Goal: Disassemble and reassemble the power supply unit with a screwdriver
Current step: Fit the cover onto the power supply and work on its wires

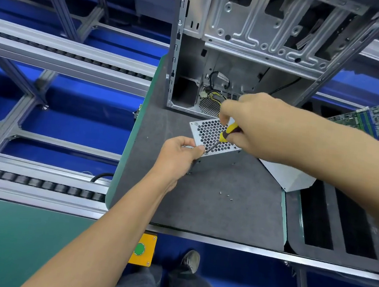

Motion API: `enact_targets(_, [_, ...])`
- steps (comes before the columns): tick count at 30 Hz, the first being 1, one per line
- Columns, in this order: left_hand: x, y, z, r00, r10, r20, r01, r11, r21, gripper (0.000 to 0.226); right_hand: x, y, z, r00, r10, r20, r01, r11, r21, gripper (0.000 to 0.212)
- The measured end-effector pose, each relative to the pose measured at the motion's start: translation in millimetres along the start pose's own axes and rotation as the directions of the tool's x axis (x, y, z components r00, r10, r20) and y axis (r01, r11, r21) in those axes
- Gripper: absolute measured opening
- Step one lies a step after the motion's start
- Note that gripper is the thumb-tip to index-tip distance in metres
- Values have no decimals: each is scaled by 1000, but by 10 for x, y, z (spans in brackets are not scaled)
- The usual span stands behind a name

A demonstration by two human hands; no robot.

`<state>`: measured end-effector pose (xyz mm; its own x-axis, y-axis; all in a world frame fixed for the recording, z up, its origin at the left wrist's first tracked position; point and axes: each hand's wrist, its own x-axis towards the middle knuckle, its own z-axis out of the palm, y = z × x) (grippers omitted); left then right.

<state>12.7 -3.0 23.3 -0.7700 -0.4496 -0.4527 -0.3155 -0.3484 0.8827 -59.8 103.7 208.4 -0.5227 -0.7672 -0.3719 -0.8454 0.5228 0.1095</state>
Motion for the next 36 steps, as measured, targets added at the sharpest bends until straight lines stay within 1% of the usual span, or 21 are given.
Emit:
enact_targets(2, [-5,0,1,1000,-5,9,6,1000,-13,12,-28,-29,-5,989,-139,-50,126,969,-212,15])
enact_targets(4, [-4,-1,-4,1000,-3,12,3,1000,-10,12,-23,-52,3,983,-174,-63,150,948,-281,17])
enact_targets(6, [-5,-7,-8,1000,-3,13,3,1000,-6,13,19,-64,21,990,-65,-122,43,984,-175,27])
enact_targets(8, [-13,-22,-2,1000,-16,21,16,1000,-1,12,73,-42,60,971,169,-171,-172,985,-2,38])
enact_targets(10, [-19,-34,-1,999,-24,30,24,1000,0,12,93,2,71,958,266,-109,-254,960,118,41])
enact_targets(12, [-4,-33,-9,1000,-15,20,15,1000,-1,13,52,-14,31,987,160,10,-159,977,141,38])
enact_targets(13, [7,-27,-12,1000,-13,15,13,1000,3,12,12,-25,3,997,70,33,-73,994,86,35])
enact_targets(15, [21,-20,-7,1000,-22,14,22,1000,11,12,-41,-22,-15,993,-115,12,115,978,-175,21])
enact_targets(16, [22,-22,-3,999,-30,16,30,999,16,12,-48,-14,-28,986,-166,1,160,945,-285,12])
enact_targets(18, [26,-20,-4,999,-33,11,33,999,24,12,-28,6,-81,988,-156,2,146,923,-355,10])
enact_targets(21, [36,-4,-11,1000,-25,7,24,999,38,13,3,-7,-71,997,-71,31,77,953,-294,30])
enact_targets(23, [36,1,-12,1000,-24,12,24,999,41,13,64,1,-71,995,45,91,-34,993,-114,37])
enact_targets(25, [30,-4,-7,1000,-25,12,25,999,31,13,133,43,-107,975,158,159,-170,983,68,32])
enact_targets(26, [28,-2,-4,1000,-24,8,23,999,31,13,147,71,-110,967,180,182,-202,973,108,34])
enact_targets(28, [38,-1,-4,1000,-20,1,19,999,31,15,123,116,-97,973,141,184,-163,981,109,38])
enact_targets(29, [45,-1,-4,1000,-19,1,19,999,33,16,87,117,-75,984,85,159,-93,995,42,35])
enact_targets(30, [48,-4,-5,1000,-18,2,18,999,32,16,34,108,-40,993,6,119,5,995,-99,29])
enact_targets(32, [50,-15,-6,1000,-17,7,17,1000,19,15,-45,88,0,978,-198,67,207,880,-427,14])
enact_targets(33, [46,-24,-6,1000,-16,11,16,1000,14,15,-55,90,1,961,-265,73,265,818,-510,11])
enact_targets(34, [43,-31,-5,1000,-15,14,14,1000,15,15,-52,81,-23,956,-280,86,280,788,-548,11])
enact_targets(36, [48,-39,-6,1000,-8,14,8,1000,23,15,-30,61,-74,965,-251,80,253,800,-545,23])
